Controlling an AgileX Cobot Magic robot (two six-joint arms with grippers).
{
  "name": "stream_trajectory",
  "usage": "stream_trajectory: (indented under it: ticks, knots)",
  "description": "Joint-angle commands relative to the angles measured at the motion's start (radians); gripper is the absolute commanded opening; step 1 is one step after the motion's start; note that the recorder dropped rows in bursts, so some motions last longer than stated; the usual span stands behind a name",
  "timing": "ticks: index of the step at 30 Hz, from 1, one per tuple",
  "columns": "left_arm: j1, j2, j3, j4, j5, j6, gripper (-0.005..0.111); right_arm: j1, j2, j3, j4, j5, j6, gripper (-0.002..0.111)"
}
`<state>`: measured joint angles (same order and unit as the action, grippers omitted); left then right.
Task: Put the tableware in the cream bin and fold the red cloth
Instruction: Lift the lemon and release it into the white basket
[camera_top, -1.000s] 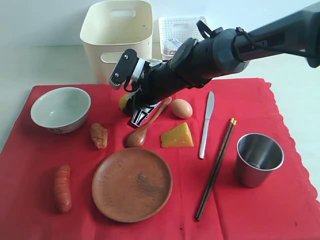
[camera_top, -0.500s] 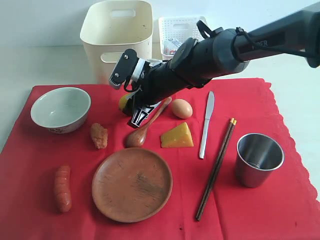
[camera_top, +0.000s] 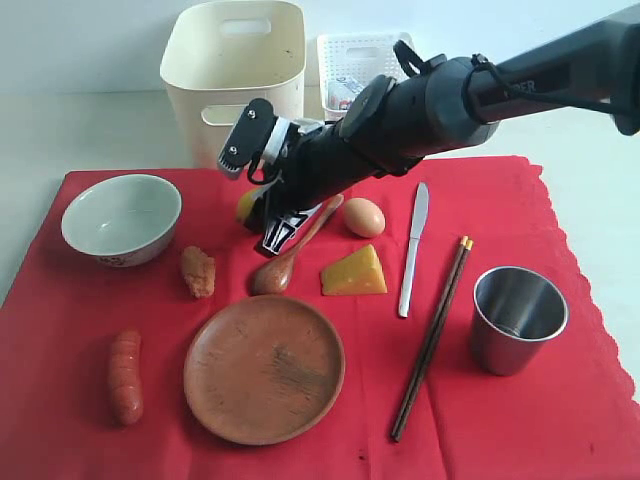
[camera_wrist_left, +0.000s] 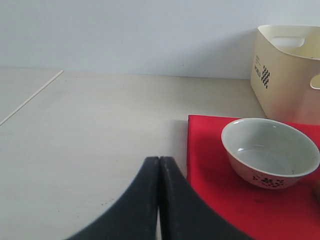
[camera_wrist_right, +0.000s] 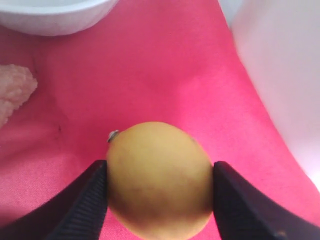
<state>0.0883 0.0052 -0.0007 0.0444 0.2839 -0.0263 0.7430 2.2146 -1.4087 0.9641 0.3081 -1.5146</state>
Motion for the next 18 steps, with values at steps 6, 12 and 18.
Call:
stream_trajectory:
  ticks: [6, 12, 18]
  knots:
    - [0.003, -0.005, 0.001, -0.004, -0.008, -0.008, 0.001, 0.001, -0.052, -0.006, -0.064, 0.140, -0.002, 0.000]
    - [0.003, -0.005, 0.001, -0.004, -0.008, -0.008, 0.001, -0.001, -0.140, -0.006, -0.151, 0.148, 0.150, 0.000]
    - [0.003, -0.005, 0.001, -0.004, -0.008, -0.008, 0.001, -0.018, -0.245, -0.006, -0.403, 0.159, 0.561, 0.000]
